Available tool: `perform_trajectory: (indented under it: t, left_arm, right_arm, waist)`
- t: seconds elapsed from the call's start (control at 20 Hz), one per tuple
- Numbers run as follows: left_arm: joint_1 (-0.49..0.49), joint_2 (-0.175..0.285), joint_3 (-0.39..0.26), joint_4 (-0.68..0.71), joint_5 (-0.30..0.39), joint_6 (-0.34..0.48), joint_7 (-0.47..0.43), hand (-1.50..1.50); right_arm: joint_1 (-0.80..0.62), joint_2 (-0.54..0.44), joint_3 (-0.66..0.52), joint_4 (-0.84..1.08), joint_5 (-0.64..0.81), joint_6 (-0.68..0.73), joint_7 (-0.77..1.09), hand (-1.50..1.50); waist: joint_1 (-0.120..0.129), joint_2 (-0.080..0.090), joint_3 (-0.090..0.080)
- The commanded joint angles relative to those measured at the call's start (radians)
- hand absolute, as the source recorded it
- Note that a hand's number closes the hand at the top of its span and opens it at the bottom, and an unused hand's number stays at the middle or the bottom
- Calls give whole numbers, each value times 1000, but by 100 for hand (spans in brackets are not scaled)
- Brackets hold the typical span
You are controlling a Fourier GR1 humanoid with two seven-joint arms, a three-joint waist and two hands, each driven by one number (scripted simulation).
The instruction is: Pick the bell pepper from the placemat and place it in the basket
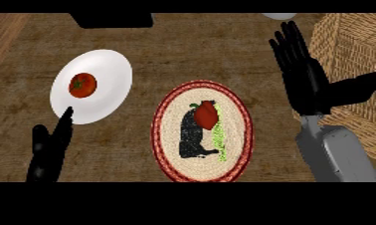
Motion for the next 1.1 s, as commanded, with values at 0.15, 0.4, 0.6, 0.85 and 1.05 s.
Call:
perform_trajectory:
  t: [0.15,0.4,0.6,0.85,1.05]
  left_arm:
    - [-94,43,63,-136,-18,-14,-48,0]
    - [-230,2,61,-148,-11,-19,-24,0]
    - [-266,21,116,-66,13,-59,-40,0]
    - [-237,29,133,-68,7,-59,-52,0]
    - [-258,-14,105,-59,-27,-15,-37,0]
  right_arm:
    - [-82,-156,46,139,164,122,-58,150]
    - [-141,21,214,170,297,131,-345,150]
    - [-149,93,289,275,579,-215,-224,-150]
    - [-225,23,271,269,782,-371,86,-150]
    - [-325,-124,318,239,802,-65,363,-150]
  waist:
    - [50,5,3]
    - [56,11,5]
    - [30,1,0]
    - [14,-14,-1]
    - [1,-18,-1]
